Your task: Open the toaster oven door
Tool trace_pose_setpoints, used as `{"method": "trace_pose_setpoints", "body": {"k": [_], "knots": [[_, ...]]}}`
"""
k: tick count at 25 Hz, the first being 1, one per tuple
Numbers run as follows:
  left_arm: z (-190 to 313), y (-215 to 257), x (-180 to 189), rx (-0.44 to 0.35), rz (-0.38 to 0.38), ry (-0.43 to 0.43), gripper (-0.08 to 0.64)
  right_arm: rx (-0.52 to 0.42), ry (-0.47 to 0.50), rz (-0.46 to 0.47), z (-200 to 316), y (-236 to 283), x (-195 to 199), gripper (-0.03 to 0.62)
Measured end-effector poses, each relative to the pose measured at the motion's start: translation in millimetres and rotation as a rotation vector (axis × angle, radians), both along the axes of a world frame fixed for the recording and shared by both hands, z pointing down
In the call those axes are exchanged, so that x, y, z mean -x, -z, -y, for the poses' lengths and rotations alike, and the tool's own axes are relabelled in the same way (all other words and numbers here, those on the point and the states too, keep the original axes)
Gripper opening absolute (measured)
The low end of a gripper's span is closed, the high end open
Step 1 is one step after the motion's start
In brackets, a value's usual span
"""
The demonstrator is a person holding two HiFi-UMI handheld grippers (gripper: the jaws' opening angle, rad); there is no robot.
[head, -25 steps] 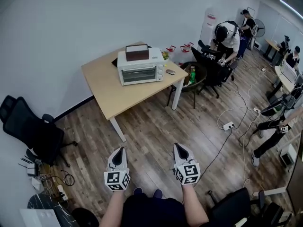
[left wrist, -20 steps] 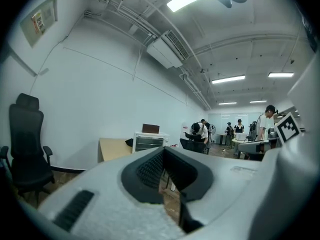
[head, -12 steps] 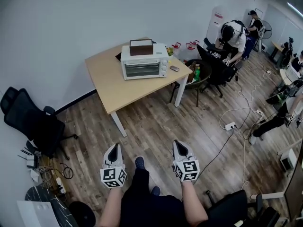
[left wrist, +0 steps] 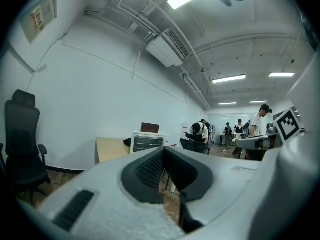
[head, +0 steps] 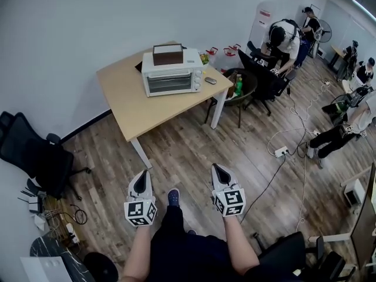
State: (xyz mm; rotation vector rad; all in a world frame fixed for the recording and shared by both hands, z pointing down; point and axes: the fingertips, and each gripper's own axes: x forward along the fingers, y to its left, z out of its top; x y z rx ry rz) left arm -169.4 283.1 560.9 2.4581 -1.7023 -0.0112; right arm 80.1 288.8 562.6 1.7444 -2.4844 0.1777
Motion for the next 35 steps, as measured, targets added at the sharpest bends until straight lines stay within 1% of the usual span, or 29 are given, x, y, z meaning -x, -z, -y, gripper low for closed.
{"method": "trace_pose_setpoints", "body": {"k": [5,9,16,20,23,25,33,35], "knots": [[21,0,0,0.001,0.002,-0.008,-0.005,-0.001,0.001,0.008,23,2,3,0.008],[40,-10,0,0.018,0.004,-0.007,-0.005,0.015,-0.004,0.015,40,-7,0,0.008],[78,-16,-9,0.032,-0.006,-0.024,-0.005,0.028,0.001,0.017,74,-14,-6,0.008],[103,-23,-13,0.042,0.009,-0.03,-0.005,0.036,0.004,0.02,100,-16,-8,0.008],[126,-21,-17,0.035,0.025,-0.037,-0.005,0.038,0.002,-0.004,121,-17,-12,0.008],[144,-18,-17,0.029,0.034,-0.037,-0.005,0.044,-0.008,-0.002,136,-19,-15,0.008],[201,-12,-16,0.049,0.028,-0.029,-0.005,0.07,0.002,0.015,191,-16,-12,0.008],[217,-11,-16,0.058,0.035,-0.035,-0.005,0.075,0.005,0.002,206,-13,-10,0.008]]}}
